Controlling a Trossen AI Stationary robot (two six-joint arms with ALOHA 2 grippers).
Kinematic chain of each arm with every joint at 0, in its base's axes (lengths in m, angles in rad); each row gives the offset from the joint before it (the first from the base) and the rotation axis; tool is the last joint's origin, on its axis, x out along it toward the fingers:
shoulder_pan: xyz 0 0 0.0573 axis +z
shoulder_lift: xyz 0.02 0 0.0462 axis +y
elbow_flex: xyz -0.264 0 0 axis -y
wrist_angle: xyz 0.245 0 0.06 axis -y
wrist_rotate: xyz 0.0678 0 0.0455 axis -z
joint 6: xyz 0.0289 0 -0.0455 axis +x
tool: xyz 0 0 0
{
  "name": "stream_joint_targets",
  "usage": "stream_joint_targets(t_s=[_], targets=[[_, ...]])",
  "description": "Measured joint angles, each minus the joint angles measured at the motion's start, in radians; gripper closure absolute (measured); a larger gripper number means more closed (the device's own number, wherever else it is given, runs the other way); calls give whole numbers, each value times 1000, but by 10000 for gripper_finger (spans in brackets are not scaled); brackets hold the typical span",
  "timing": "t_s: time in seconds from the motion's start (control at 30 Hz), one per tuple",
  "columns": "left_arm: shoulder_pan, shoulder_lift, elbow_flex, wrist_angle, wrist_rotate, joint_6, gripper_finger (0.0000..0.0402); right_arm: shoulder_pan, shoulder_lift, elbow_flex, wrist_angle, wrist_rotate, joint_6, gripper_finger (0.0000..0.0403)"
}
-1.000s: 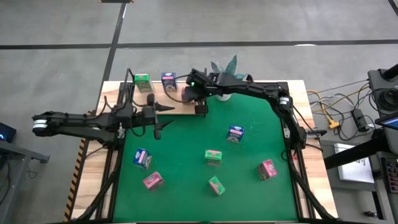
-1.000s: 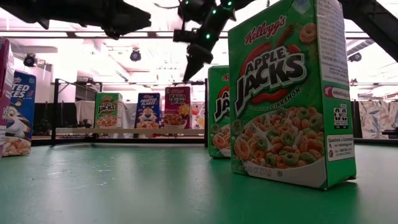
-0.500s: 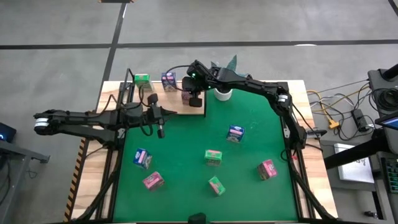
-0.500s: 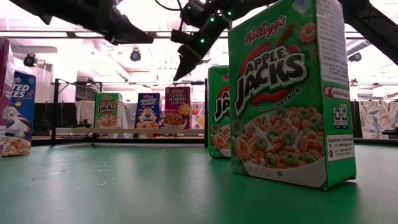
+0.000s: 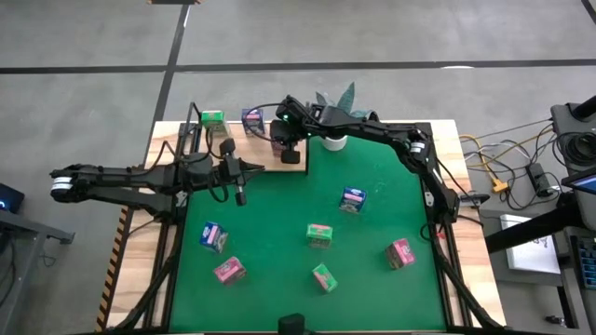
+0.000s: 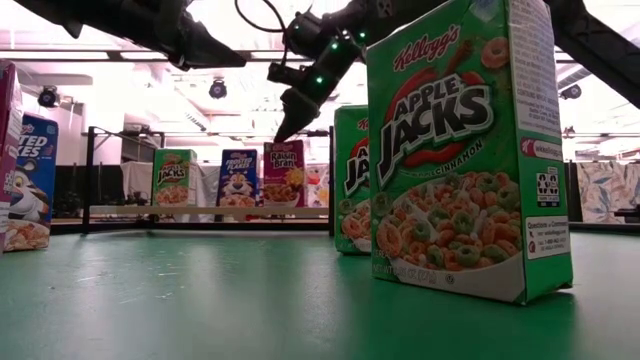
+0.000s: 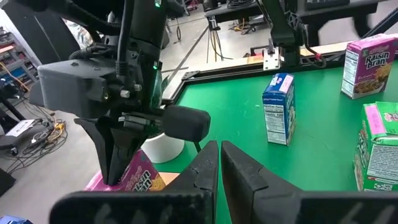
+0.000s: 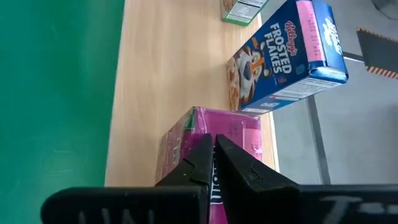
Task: Stack cereal on shelf
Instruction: Put the top pink cereal box on the shelf
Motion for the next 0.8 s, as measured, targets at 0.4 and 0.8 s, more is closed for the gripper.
stream_joint_targets(t_s=[0.4, 0.8], targets=[[0, -1, 0, 30, -17, 0, 400, -8, 4, -3, 36, 142, -50, 390], [0, -1, 0, 54, -18, 0, 400, -25, -2, -6, 66, 161, -122, 390]])
